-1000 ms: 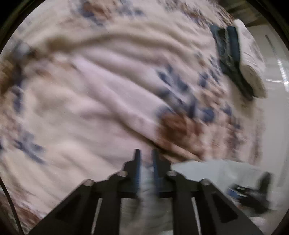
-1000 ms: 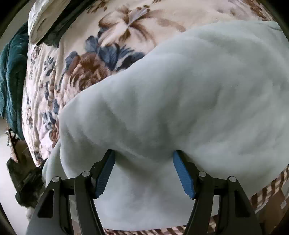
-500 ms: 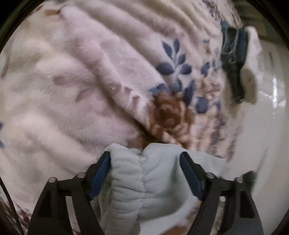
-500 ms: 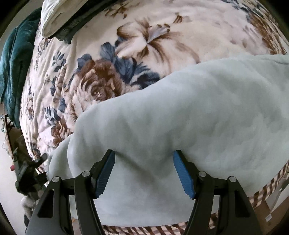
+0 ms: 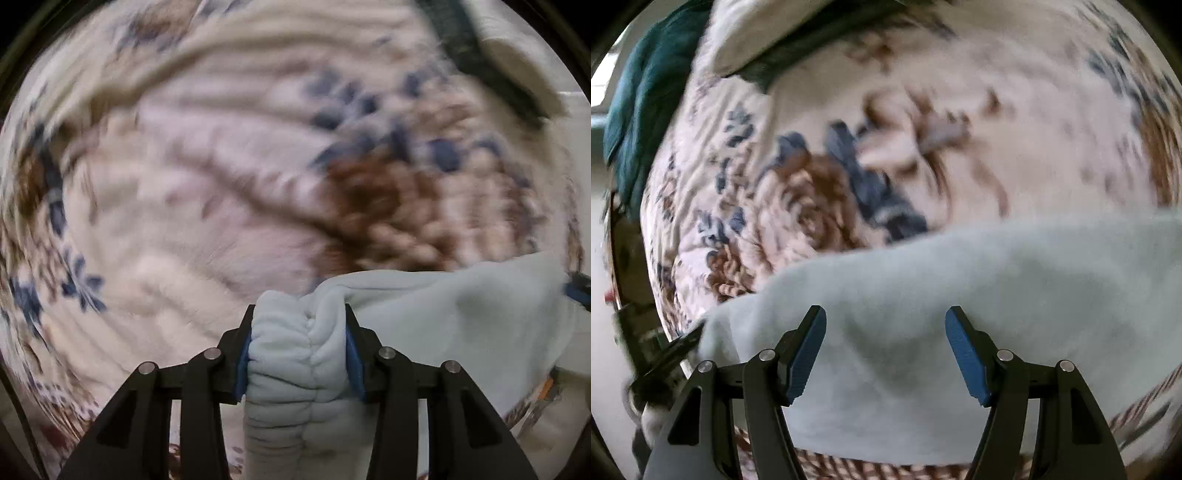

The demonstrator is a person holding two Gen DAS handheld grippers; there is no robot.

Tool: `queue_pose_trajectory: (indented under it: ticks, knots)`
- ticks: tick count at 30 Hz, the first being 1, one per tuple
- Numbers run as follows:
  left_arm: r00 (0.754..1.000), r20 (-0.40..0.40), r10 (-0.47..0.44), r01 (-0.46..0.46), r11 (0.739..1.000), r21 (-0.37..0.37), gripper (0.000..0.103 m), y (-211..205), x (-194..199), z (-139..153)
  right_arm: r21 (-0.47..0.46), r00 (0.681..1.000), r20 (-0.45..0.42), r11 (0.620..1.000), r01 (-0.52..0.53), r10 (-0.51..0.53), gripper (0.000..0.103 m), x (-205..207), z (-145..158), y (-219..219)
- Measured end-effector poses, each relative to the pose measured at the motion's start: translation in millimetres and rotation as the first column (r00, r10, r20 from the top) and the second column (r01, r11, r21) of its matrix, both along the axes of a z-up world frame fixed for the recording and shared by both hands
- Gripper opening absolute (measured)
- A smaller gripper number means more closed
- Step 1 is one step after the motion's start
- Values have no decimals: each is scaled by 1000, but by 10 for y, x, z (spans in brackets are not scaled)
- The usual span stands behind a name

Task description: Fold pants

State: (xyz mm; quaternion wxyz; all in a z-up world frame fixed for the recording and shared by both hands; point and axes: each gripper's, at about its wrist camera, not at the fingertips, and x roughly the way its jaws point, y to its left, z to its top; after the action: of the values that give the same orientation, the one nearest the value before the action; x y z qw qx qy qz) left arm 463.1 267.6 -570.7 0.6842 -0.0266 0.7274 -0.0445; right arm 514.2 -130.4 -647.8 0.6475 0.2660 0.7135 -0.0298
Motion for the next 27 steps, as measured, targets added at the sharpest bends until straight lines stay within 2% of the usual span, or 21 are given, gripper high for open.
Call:
queue_pose_trajectory:
  ticks: [1, 3, 4, 6, 8, 10, 11, 12, 13, 15, 16, 17, 18, 19, 20, 22, 25, 26, 27]
  knots:
    - [999, -10, 50, -50, 999, -20, 39, 35, 28, -35, 15, 999, 13, 999, -37, 37, 70, 93, 28, -1]
    - [996, 2, 84, -84, 996, -28, 42, 10, 71, 63, 71, 993, 26, 991, -113, 111, 70, 254, 6, 34]
    - [994, 10, 110, -110, 993, -31, 46, 7, 78, 142, 105, 984, 23, 978, -180, 178, 70, 376, -45, 85]
    - [986, -6, 169, -169, 985, -28, 47, 4, 62, 272, 119, 962, 31, 955, -272, 270, 70, 536, -121, 163]
    - [971, 31, 239, -239, 971, -1, 49, 7, 3, 497, 179, 926, 57, 908, -378, 374, 70, 736, -263, 249]
    - [952, 105, 288, -294, 954, 52, 64, -31, -69, 766, 292, 881, 82, 834, -468, 465, 70, 863, -422, 346]
    - [943, 124, 310, -319, 945, 64, 66, -62, -96, 871, 329, 862, 85, 803, -497, 500, 70, 889, -483, 386]
    - [928, 138, 346, -356, 933, 53, 67, -73, -129, 963, 381, 837, 91, 758, -530, 539, 70, 900, -545, 437]
    - [909, 140, 392, -396, 918, 4, 69, -99, -189, 1045, 412, 816, 107, 722, -556, 568, 69, 879, -559, 487]
    - [887, 89, 454, -446, 890, -94, 72, -301, -231, 1069, 400, 756, 161, 659, -637, 634, 62, 797, -491, 574]
    - [887, 17, 462, -453, 877, -162, 72, -428, -227, 1000, 389, 727, 183, 630, -672, 662, 45, 734, -451, 610]
    - [889, -50, 456, -456, 866, -206, 72, -581, -197, 902, 374, 705, 191, 614, -695, 682, 35, 673, -419, 626]
    - [885, -140, 444, -465, 851, -243, 72, -770, -167, 737, 354, 690, 201, 606, -713, 695, 32, 602, -385, 623]
    - [880, -187, 436, -472, 840, -266, 72, -901, -145, 632, 339, 686, 225, 605, -721, 692, 27, 532, -335, 596]
    - [868, -257, 424, -489, 817, -305, 72, -1063, -114, 493, 328, 689, 245, 611, -721, 682, 25, 478, -292, 564]
    - [844, -345, 411, -520, 784, -338, 72, -1314, -64, 307, 310, 696, 300, 624, -718, 652, 23, 338, -150, 480]
    - [825, -414, 384, -532, 774, -343, 72, -1576, -3, 143, 262, 680, 377, 632, -729, 628, 21, 100, 61, 412]
    - [828, -426, 364, -520, 783, -341, 72, -1666, 28, 93, 246, 671, 396, 632, -735, 626, 21, 21, 110, 405]
    - [837, -429, 340, -492, 811, -317, 72, -1736, 49, 53, 228, 661, 414, 632, -741, 626, 21, -49, 160, 420]
